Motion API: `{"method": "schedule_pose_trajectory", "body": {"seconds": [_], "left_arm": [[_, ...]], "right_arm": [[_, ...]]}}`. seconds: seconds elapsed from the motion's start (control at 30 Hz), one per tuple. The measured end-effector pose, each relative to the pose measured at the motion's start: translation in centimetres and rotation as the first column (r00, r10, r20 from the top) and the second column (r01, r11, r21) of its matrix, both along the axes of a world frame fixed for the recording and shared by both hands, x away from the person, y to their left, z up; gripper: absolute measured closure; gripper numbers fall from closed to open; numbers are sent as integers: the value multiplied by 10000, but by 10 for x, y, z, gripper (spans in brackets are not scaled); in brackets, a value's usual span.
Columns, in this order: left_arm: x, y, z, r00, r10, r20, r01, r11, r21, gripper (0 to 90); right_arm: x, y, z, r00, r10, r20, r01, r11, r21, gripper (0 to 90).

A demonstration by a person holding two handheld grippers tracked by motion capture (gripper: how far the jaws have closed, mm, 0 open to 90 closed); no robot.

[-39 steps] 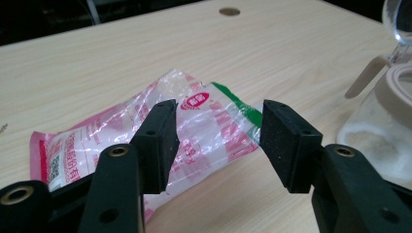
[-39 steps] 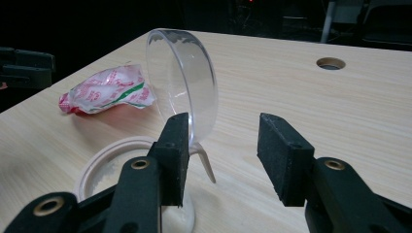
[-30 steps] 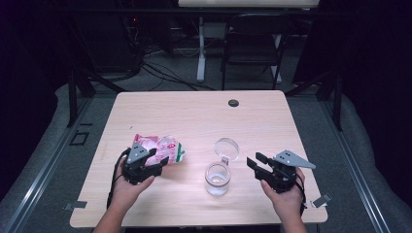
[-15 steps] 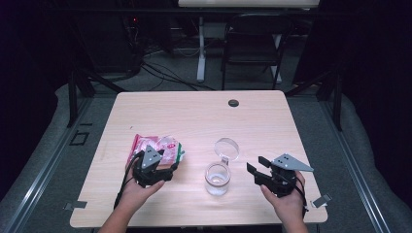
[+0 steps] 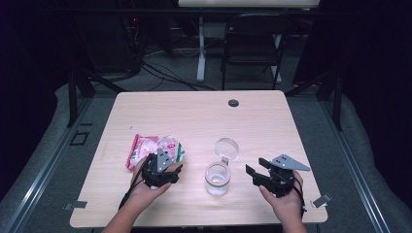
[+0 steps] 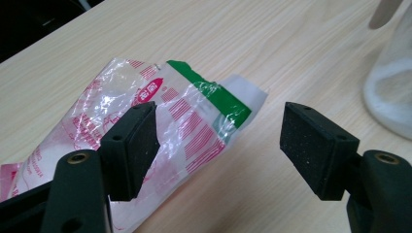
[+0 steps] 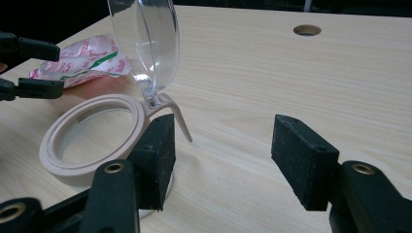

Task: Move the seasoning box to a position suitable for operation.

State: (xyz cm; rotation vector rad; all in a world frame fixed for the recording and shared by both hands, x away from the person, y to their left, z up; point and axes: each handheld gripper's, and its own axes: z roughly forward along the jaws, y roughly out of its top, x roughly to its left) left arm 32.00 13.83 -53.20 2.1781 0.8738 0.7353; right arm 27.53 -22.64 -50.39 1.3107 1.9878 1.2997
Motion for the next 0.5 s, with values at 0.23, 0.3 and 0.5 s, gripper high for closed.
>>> {"method": "schedule_pose_trajectory", "body": {"seconds": [0.23, 0.3, 0.5], "left_arm": [[11, -8, -11, 9989, 248, 392, -275, 9973, 680, 326], [13, -8, -12, 9988, 226, 424, -257, 9971, 720, 326], [19, -9, -15, 9981, 201, 589, -234, 9982, 560, 423]], "right_arm": [[-5, -4, -3, 9997, -260, 17, 260, 9997, 10, 414], [-7, -6, -3, 9994, -338, 6, 338, 9994, -47, 416], [-11, -13, -4, 9986, -529, -83, 529, 9986, 65, 417]]}}
